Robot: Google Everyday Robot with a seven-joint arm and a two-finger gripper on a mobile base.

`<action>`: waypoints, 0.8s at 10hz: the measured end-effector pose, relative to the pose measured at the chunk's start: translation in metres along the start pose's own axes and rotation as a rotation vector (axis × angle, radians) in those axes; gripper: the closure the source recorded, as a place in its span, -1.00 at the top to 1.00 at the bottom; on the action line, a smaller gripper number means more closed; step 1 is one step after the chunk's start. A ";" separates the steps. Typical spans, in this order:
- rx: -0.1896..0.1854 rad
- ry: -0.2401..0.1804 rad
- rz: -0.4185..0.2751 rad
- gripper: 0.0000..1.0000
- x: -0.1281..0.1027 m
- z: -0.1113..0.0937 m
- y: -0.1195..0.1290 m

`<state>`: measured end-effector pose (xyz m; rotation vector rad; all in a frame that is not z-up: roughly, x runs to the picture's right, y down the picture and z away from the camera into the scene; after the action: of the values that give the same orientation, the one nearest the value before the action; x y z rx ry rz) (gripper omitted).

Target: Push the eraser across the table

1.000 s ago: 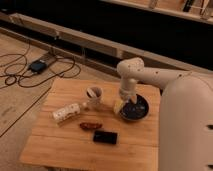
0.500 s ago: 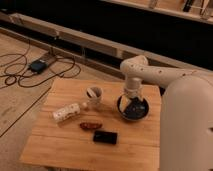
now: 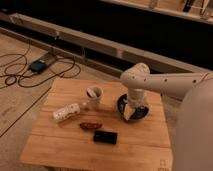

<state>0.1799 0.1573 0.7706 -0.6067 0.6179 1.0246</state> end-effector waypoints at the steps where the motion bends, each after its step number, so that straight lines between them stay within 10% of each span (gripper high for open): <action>1: 0.000 0.007 0.021 0.60 0.015 0.005 0.007; 8: -0.078 -0.009 0.150 0.60 0.055 0.068 0.051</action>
<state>0.1677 0.2578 0.7684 -0.6306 0.6250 1.1956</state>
